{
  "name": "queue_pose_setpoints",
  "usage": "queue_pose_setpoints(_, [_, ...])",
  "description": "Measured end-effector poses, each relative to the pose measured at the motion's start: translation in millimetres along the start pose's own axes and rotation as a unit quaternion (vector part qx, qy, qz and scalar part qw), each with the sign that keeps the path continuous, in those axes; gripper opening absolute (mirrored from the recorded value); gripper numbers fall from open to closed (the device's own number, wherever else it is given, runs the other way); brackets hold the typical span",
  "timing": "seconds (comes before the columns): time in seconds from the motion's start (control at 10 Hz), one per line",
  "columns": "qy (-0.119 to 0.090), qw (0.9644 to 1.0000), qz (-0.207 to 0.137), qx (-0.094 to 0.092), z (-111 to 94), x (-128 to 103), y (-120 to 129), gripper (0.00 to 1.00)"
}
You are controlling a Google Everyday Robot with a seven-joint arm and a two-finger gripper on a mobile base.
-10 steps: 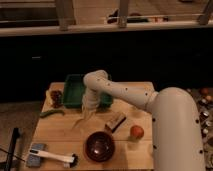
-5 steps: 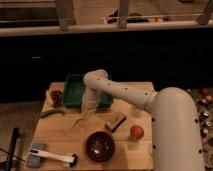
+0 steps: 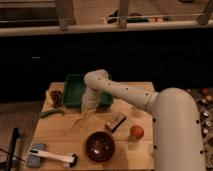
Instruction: Place fork in table surface
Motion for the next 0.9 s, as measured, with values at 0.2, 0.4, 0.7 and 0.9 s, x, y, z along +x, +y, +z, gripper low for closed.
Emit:
queue_pose_setpoints(0.2, [-0.002,1.0,0.0,0.0,-0.1,0.1,-0.2,0.8])
queue_pose_setpoints(0.4, [-0.003,1.0,0.001,0.001,-0.8,0.5,-0.3,0.8])
queue_pose_setpoints(0.7, [-0.005,1.0,0.002,0.0,-0.2,1.3,0.7,0.8])
queue_pose_setpoints(0.9, [-0.006,1.0,0.0,0.006,-1.3,3.2,3.8,0.8])
